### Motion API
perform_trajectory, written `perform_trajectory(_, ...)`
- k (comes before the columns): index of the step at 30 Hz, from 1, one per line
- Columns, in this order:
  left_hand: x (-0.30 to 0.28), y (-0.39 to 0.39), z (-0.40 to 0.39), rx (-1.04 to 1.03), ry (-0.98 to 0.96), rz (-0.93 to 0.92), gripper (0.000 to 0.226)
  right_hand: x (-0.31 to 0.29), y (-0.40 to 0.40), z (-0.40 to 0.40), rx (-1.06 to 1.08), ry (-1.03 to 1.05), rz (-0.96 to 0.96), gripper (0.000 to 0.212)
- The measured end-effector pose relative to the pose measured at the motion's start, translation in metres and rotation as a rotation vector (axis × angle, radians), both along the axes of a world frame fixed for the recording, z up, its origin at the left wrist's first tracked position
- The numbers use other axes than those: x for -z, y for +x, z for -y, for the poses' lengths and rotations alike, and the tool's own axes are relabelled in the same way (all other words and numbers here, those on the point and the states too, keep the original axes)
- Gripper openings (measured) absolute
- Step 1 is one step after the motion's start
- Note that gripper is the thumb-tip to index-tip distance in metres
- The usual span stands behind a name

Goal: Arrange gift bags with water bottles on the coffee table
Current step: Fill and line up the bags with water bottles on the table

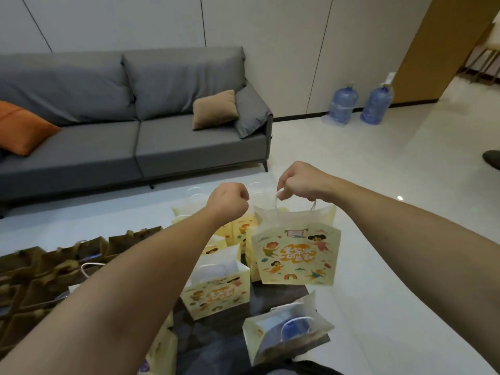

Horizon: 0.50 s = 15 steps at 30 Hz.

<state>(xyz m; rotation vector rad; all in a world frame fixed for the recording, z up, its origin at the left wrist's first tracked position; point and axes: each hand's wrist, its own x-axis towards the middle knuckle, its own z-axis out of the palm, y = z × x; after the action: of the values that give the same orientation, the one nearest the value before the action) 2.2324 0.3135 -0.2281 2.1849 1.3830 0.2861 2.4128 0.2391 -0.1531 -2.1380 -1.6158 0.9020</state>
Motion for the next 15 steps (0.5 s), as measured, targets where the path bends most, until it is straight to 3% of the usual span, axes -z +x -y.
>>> perform_trajectory(6, 0.044, -0.069, -0.005, -0.034, -0.126, -0.191, 0.035, 0.037, -0.022, -0.006, -0.007, -0.111, -0.041, 0.009)
perform_trajectory(12, 0.096, -0.091, 0.005, 0.031, -0.259, -0.371, 0.089, 0.085, -0.043, -0.004, -0.025, -0.253, -0.007, 0.009)
perform_trajectory(15, 0.115, -0.097, 0.011, 0.073, -0.253, -0.490, 0.078, 0.102, -0.047, -0.004, -0.040, -0.295, 0.008, 0.011)
